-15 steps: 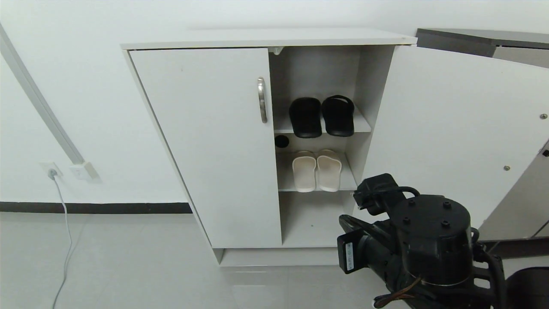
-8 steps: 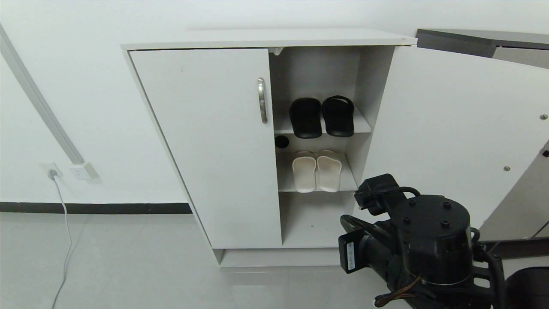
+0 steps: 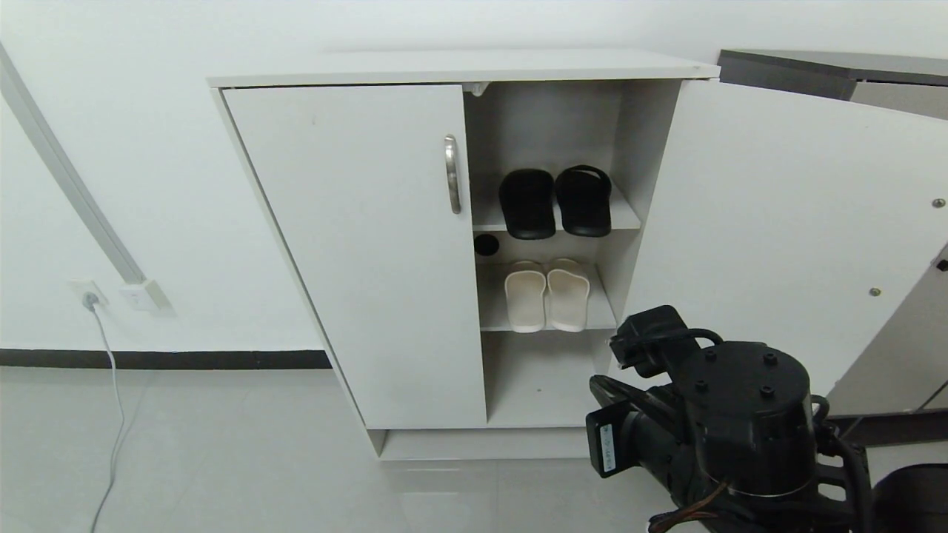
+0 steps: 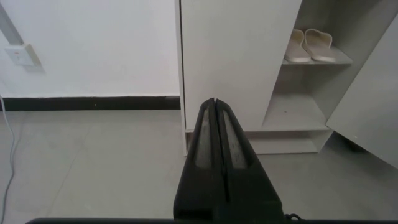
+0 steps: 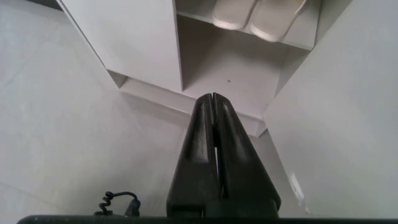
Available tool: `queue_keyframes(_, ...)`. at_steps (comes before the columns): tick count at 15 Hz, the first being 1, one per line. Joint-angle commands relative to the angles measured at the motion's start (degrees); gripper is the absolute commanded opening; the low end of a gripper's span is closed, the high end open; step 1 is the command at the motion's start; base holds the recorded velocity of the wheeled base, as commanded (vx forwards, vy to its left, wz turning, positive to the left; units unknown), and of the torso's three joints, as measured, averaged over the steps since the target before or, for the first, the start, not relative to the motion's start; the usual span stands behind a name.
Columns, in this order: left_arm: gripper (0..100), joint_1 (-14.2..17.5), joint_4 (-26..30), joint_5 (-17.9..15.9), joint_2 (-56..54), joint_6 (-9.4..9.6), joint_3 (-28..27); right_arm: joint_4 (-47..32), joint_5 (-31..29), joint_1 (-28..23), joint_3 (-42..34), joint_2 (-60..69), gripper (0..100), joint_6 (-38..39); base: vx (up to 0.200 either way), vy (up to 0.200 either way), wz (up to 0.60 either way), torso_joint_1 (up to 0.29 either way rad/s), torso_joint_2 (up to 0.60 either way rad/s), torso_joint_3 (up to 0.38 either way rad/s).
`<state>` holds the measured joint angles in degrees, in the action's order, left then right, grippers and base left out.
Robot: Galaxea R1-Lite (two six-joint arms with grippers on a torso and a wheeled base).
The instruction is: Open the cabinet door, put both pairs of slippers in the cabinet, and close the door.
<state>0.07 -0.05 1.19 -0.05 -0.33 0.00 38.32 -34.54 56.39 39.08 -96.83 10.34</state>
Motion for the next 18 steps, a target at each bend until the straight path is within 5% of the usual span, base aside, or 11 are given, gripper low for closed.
queue_keyframes(1,0,0.0,0.0,0.0,0.0,-0.02,0.0,0.1,0.0,0.0,-0.1,-0.1,0,-0.1,0.000,0.000,0.00,0.002,-0.22,-0.232)
queue_keyframes(18,0,0.0,0.0,0.0,0.0,-0.02,0.0,0.1,0.0,0.0,-0.3,-0.6,0,-0.1,0.000,0.000,0.00,0.100,-0.43,-0.346)
